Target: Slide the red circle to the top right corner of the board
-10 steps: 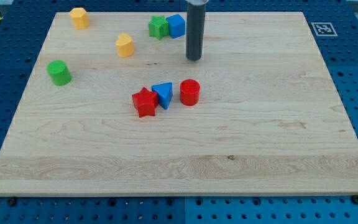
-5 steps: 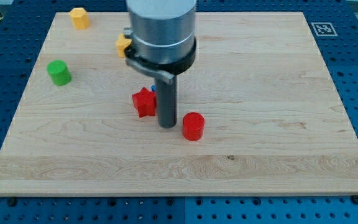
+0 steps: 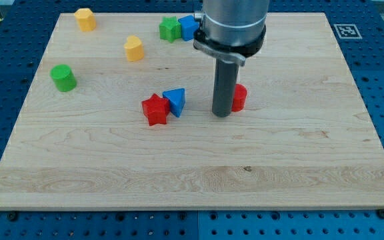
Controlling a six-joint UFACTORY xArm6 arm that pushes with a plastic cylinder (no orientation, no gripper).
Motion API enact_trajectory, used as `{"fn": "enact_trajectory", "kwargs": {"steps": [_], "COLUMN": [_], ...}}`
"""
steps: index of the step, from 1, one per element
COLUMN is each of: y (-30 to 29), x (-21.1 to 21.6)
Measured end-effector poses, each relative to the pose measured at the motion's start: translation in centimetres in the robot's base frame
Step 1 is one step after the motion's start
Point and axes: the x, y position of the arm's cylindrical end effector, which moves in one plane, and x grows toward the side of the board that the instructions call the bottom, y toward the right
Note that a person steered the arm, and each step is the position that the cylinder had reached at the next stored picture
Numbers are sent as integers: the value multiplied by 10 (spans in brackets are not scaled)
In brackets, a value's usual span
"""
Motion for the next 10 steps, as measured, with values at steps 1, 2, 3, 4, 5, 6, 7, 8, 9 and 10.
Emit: {"fn": "enact_trajectory", "kwargs": {"steps": [1,2,3,4,5,6,7,8,9,10], "y": [26,51,70,79,92,102,105,112,126,141], "x": [-14,-29,-46,-66,-81,-95,-114,-118,-118,-118]}}
